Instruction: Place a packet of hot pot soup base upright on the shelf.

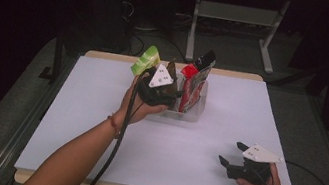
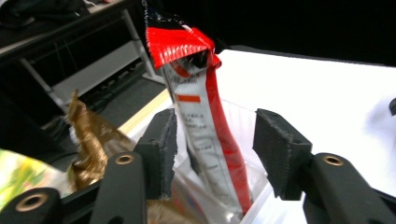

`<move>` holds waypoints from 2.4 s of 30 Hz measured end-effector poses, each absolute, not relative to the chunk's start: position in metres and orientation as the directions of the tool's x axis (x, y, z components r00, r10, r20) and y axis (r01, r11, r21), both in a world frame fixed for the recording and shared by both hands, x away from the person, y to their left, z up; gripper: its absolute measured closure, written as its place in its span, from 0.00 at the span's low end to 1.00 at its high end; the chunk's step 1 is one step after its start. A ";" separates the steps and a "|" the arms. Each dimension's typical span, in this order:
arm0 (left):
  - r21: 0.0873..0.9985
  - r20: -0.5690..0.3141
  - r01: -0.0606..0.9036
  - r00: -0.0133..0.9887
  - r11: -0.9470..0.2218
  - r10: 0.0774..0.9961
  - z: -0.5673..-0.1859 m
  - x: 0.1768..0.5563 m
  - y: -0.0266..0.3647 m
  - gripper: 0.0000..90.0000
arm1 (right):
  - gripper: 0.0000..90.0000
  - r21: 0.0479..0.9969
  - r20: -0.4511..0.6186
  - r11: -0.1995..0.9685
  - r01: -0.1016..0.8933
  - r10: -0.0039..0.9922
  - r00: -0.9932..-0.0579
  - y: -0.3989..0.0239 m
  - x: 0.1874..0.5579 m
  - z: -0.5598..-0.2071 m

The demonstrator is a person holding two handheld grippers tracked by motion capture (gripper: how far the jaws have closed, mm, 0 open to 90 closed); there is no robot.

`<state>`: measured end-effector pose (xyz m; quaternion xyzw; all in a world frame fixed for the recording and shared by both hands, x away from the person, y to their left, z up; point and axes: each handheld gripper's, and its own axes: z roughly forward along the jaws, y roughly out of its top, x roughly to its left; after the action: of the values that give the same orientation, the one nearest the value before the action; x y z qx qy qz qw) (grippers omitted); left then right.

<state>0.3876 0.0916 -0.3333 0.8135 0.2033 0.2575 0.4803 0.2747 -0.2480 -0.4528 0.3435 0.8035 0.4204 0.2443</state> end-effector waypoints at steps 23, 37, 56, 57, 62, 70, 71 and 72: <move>0.844 0.258 0.088 0.798 -0.529 0.544 -0.370 0.357 0.130 0.34 | 0.23 0.838 -0.114 0.425 0.341 0.749 -0.653 -0.246 0.275 -0.454; 0.815 0.287 0.078 0.807 -0.575 0.516 -0.390 0.346 0.155 0.32 | 0.23 0.838 -0.108 0.424 0.344 0.747 -0.656 -0.245 0.274 -0.454; 0.813 0.266 0.128 0.785 -0.568 0.559 -0.408 0.331 0.215 0.32 | 0.23 0.835 -0.146 0.449 0.317 0.737 -0.660 -0.243 0.270 -0.449; 0.814 0.264 0.128 0.786 -0.566 0.558 -0.409 0.329 0.219 0.32 | 0.23 0.836 -0.149 0.451 0.313 0.736 -0.660 -0.242 0.270 -0.449; 0.813 0.262 0.142 0.776 -0.564 0.573 -0.412 0.323 0.233 0.32 | 0.23 0.836 -0.158 0.457 0.305 0.732 -0.663 -0.241 0.268 -0.448; 0.818 0.244 0.164 0.769 -0.551 0.591 -0.417 0.315 0.252 0.32 | 0.23 0.838 -0.166 0.460 0.294 0.727 -0.667 -0.241 0.269 -0.447; 0.813 0.252 0.165 0.765 -0.559 0.592 -0.419 0.314 0.254 0.32 | 0.23 0.838 -0.168 0.462 0.291 0.725 -0.668 -0.241 0.270 -0.447; 0.810 0.254 0.167 0.763 -0.561 0.594 -0.420 0.313 0.257 0.32 | 0.23 0.839 -0.169 0.462 0.288 0.723 -0.670 -0.240 0.271 -0.446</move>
<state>0.3130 0.2568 -0.4201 0.8444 0.2256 0.2601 0.4104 0.2705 -0.2403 -0.4465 0.3106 0.8140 0.4151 0.2620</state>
